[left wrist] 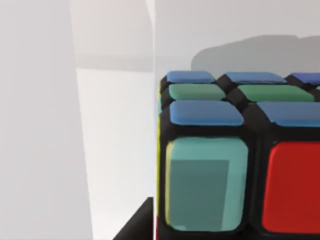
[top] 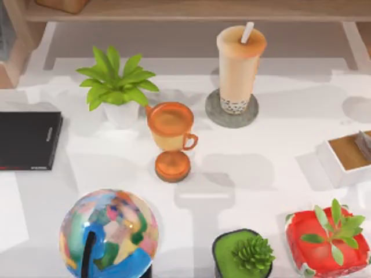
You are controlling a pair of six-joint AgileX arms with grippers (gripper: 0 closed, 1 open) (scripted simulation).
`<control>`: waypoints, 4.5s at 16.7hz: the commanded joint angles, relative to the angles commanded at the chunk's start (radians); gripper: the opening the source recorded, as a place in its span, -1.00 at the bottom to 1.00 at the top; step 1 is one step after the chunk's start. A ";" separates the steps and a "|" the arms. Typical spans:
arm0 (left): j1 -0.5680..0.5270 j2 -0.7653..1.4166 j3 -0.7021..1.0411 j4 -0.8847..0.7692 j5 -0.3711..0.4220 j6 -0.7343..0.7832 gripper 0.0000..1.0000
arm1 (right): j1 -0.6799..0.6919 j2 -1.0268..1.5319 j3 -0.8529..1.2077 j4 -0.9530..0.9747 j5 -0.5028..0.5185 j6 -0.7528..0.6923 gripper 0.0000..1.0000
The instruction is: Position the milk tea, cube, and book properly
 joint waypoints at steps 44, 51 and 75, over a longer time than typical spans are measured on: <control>-1.145 -0.981 -1.259 1.963 -0.647 -0.387 -1.00 | 0.000 0.000 0.000 0.000 0.000 0.000 1.00; -1.065 -0.750 -0.896 1.856 -0.567 -0.399 -1.00 | 0.000 0.000 0.000 0.000 0.000 0.000 1.00; -0.992 -0.645 -0.796 1.758 -0.569 -0.445 1.00 | 0.000 0.000 0.000 0.000 0.000 0.000 1.00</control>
